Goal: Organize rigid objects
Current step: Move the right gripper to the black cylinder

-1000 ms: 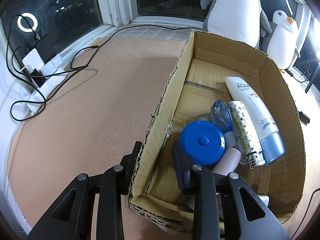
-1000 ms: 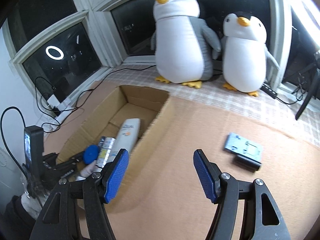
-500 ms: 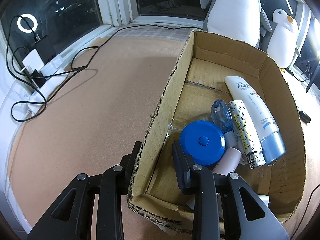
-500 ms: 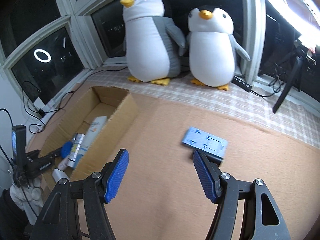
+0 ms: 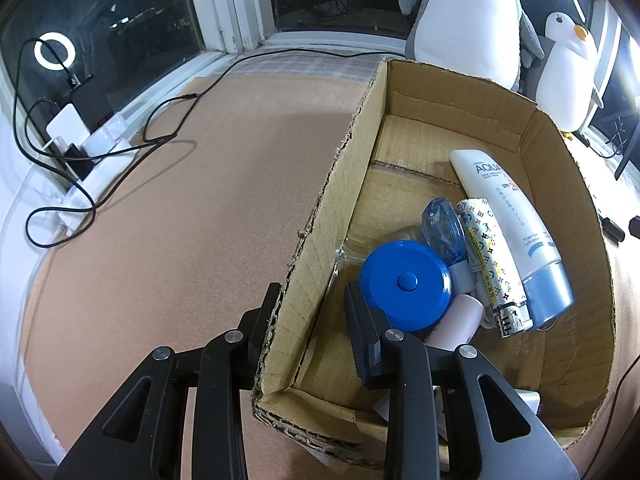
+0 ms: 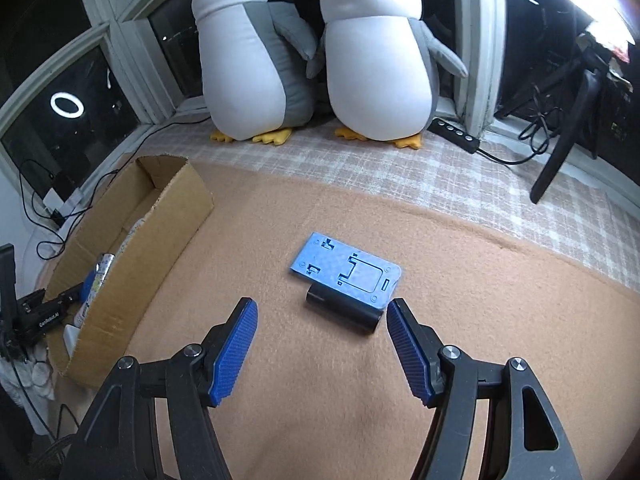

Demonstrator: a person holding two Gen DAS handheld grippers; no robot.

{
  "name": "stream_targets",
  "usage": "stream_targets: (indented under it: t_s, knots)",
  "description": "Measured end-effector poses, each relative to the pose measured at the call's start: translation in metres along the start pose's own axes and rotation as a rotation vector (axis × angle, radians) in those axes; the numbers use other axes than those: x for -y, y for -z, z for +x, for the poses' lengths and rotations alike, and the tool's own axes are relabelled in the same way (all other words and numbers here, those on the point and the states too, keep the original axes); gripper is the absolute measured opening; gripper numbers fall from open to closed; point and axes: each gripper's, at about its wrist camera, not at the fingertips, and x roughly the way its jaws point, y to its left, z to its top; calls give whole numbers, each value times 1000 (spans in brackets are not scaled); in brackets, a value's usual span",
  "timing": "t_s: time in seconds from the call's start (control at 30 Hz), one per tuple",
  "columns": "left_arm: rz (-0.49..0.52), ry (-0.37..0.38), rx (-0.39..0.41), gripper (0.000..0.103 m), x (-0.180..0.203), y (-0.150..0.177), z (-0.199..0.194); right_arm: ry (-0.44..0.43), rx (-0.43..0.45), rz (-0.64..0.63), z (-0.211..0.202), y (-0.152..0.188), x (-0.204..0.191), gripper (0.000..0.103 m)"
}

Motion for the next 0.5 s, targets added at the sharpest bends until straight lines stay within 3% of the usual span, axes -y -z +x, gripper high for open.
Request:
stream_targets:
  t_s: [0.3,0.5]
  knots:
    - [2,-14,-3,30,-1,2,-2,-1,-64,-67,28,-6,2,62]
    - [2,-15,-3,30,-2,2,-2,-10,-85,-73,33,-6,3,52]
